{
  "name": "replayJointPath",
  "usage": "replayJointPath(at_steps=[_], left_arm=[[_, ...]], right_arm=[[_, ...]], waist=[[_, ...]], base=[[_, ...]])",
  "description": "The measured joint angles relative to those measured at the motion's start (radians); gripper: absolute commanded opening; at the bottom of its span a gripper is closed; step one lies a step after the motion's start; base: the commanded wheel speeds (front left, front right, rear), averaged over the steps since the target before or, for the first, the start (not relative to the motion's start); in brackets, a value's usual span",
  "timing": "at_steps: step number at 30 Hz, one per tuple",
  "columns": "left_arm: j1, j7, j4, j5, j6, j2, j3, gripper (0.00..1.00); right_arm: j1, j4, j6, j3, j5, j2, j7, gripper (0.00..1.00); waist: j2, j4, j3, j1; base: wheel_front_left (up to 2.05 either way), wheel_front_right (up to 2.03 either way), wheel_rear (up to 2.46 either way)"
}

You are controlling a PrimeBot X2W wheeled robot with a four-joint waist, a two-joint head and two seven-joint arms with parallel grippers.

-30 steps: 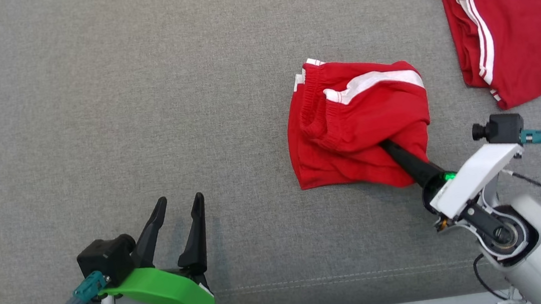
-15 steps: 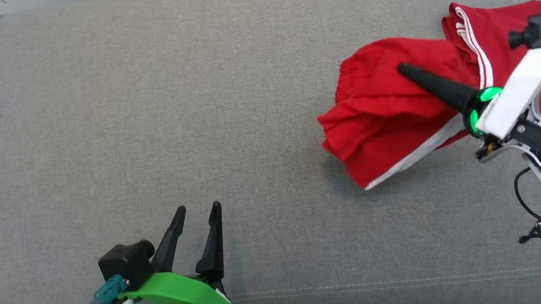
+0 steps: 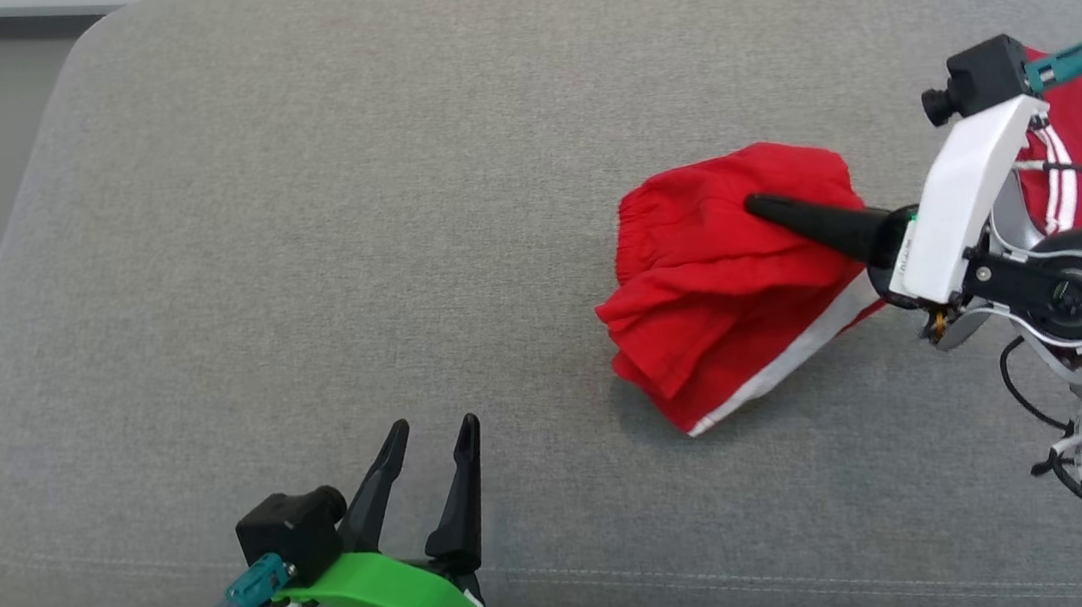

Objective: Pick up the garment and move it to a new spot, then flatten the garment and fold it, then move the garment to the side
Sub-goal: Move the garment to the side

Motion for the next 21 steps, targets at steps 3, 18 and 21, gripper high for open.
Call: replayJointPath(at_steps=[3,18,21], left_arm=[[0.0,-0.002,0.001,0.0,0.0,-0.006,-0.006,1.0],[-0.001,-0.053,0.006,-0.047,0.001,-0.029,-0.042,1.0],[-0.002,-0.062,0.013,-0.053,0.0,-0.031,-0.042,1.0]], right_arm=[[-0.076,0.025,-0.015,0.045,-0.064,-0.017,0.041,0.0],[-0.399,0.163,-0.025,0.102,-0.316,0.055,-0.018,0.0],[-0.342,0.207,-0.007,0.154,-0.303,0.039,0.028,0.0]], waist=[[0.0,0.031,0.006,0.0],[0.0,0.211,0.049,0.0],[0.0,0.244,0.068,0.0]], base=[[0.0,0.0,0.0],[0.0,0.0,0.0],[0.0,0.0,0.0]])
